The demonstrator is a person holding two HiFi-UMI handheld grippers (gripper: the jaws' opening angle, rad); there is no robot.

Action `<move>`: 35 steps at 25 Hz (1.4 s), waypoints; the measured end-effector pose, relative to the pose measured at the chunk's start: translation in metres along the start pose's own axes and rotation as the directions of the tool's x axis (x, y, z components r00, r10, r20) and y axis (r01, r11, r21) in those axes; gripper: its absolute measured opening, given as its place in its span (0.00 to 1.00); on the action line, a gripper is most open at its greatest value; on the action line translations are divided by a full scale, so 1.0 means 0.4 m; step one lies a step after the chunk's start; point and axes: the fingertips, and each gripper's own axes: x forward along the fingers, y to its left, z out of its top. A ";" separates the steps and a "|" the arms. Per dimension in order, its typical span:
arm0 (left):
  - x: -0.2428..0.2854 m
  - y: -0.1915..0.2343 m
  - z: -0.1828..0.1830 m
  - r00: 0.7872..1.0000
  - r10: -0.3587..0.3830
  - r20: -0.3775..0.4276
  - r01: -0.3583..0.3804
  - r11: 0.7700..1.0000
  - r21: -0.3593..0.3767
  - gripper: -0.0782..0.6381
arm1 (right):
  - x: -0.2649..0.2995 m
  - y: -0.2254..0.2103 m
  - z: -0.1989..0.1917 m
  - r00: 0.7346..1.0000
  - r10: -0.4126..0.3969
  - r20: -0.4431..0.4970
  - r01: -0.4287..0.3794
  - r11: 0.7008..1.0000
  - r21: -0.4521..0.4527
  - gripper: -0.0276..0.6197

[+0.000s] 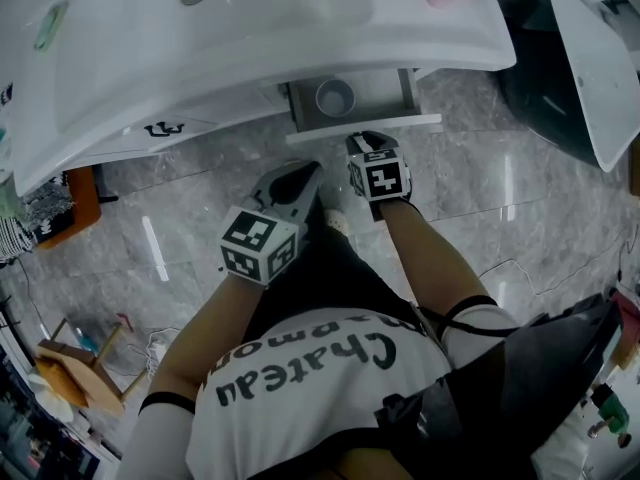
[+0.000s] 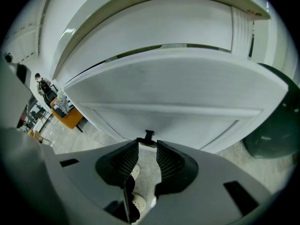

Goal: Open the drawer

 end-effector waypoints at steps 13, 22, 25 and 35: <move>-0.052 0.013 0.077 1.000 0.026 0.004 -0.027 0.999 0.034 0.12 | -0.002 -0.003 -0.035 0.990 0.058 -0.128 -0.048 0.995 0.085 0.24; -0.089 -0.015 0.101 0.999 -0.001 -0.037 0.004 0.997 0.073 0.12 | -0.085 -0.001 -0.122 0.967 0.135 -0.215 -0.122 0.990 0.070 0.06; -0.105 -0.022 0.122 1.000 -0.004 -0.023 0.005 0.998 0.057 0.12 | -0.168 0.017 -0.050 0.977 0.188 -0.104 -0.180 0.980 0.078 0.06; -0.176 -0.093 0.253 0.993 -0.004 0.115 0.004 1.000 0.000 0.12 | -0.514 0.061 0.241 0.910 0.268 0.317 -0.306 0.949 0.074 0.06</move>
